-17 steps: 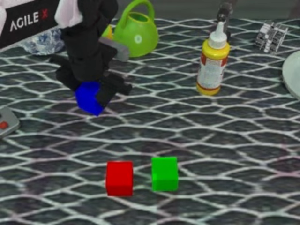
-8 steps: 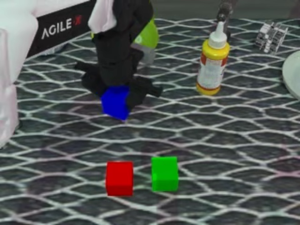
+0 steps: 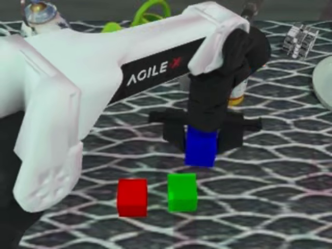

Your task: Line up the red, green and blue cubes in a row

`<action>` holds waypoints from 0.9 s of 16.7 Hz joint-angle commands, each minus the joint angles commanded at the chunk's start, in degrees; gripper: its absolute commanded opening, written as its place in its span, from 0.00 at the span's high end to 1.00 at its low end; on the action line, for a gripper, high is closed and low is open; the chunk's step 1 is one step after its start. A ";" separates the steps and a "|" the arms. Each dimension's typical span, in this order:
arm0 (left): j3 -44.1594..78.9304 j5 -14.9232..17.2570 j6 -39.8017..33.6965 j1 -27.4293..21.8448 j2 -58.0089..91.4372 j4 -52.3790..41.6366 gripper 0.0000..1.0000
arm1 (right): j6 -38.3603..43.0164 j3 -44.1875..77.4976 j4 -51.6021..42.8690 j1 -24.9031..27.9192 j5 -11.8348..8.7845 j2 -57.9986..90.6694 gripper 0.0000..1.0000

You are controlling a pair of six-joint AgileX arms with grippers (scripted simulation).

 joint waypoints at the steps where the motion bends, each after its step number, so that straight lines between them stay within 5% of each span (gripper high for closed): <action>1: 0.91 -0.09 -3.94 -2.02 0.23 -0.49 1.00 | 0.00 0.00 0.00 0.00 0.00 0.00 0.00; 6: 3.74 -0.55 -14.77 -8.36 0.24 -1.53 1.00 | 0.00 0.00 0.00 0.00 0.00 0.00 0.00; 15: -0.16 -0.45 -14.79 -8.37 0.71 2.75 1.00 | 0.00 0.00 0.00 0.00 0.00 0.00 0.00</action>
